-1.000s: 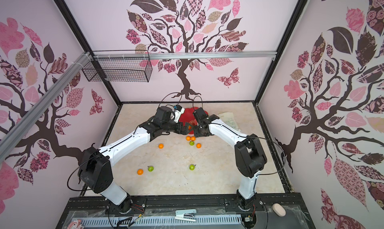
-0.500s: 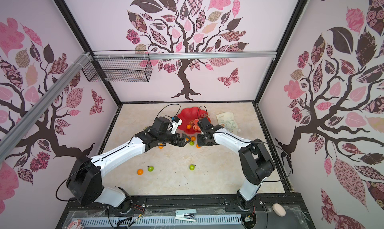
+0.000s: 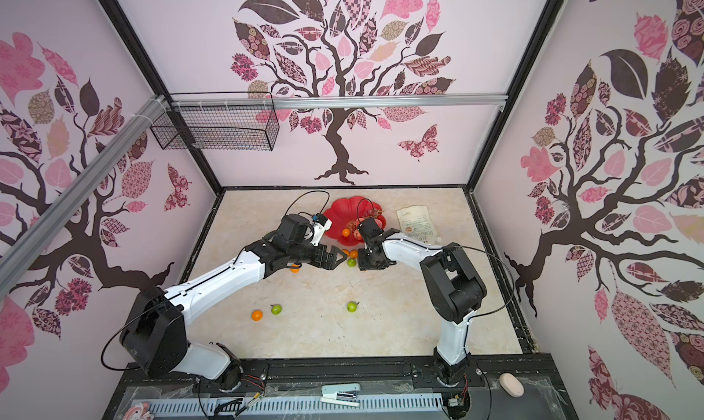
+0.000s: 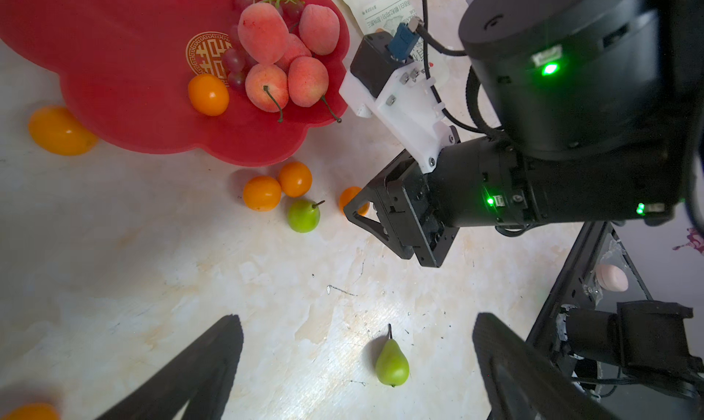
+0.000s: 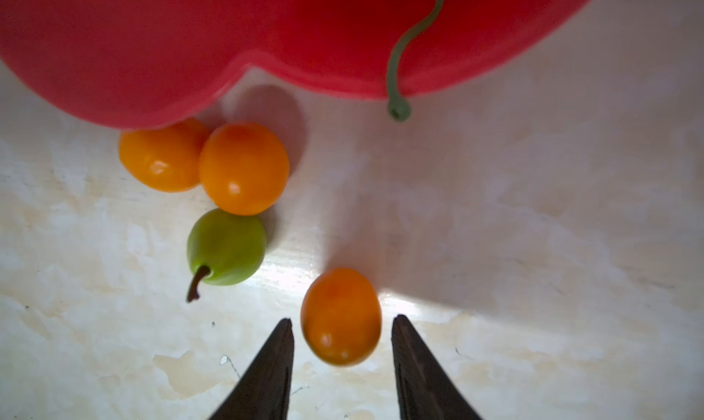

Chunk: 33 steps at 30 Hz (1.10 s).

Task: Place and organize the fake fruits in the fruit bowl
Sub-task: 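Lower the right gripper around the kumquat and close it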

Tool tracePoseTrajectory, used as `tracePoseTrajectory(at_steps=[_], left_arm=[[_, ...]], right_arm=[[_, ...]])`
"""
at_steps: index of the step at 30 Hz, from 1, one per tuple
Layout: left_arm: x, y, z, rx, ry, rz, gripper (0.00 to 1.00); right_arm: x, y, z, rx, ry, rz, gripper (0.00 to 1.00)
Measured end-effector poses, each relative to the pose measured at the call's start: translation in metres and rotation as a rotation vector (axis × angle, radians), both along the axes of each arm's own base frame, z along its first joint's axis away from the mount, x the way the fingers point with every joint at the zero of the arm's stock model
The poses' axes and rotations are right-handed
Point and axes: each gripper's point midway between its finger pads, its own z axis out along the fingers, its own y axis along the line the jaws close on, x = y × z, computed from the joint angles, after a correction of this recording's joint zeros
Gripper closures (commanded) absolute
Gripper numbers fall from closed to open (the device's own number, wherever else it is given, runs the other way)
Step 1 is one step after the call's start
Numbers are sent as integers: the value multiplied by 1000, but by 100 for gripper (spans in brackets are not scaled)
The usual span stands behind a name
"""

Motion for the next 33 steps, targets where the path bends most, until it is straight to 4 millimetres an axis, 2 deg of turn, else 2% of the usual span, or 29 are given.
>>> tracePoseTrajectory(at_steps=[20, 33], left_arm=[[3, 4, -1, 9, -5, 10, 2], [3, 4, -1, 10, -6, 9, 2]], right_arm=[[2, 3, -11, -9, 29, 8, 55], [2, 3, -11, -11, 28, 8, 60]])
